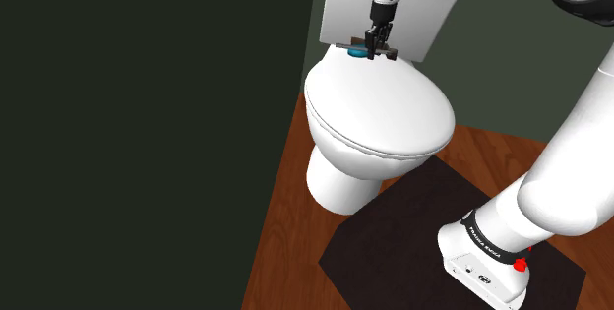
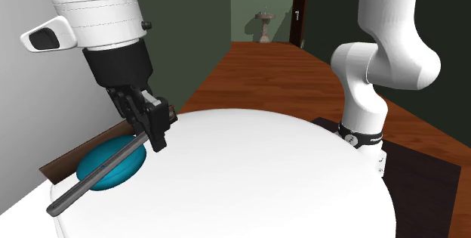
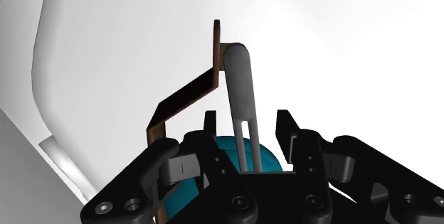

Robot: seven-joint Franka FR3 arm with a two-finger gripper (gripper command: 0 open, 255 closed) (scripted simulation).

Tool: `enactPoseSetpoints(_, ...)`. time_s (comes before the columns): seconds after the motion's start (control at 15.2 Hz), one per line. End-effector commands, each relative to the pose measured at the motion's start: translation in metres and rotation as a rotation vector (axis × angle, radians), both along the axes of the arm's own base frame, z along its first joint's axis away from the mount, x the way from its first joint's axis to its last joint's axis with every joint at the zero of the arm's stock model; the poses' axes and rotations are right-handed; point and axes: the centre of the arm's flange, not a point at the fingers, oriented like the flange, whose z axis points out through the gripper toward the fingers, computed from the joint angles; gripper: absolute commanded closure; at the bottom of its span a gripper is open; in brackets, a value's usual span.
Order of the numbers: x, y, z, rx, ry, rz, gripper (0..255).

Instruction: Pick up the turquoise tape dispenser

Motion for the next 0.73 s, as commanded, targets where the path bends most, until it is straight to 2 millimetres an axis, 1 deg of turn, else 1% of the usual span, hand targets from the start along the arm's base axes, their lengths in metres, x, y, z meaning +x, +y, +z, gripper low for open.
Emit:
enactPoseSetpoints(0.0, 0.0, -0.001, 0.011, 0.0, 0.0, 0.0, 255)
enactPoseSetpoints(0.66, 0.0, -0.001, 0.063, 0.0, 0.0, 0.0, 255)
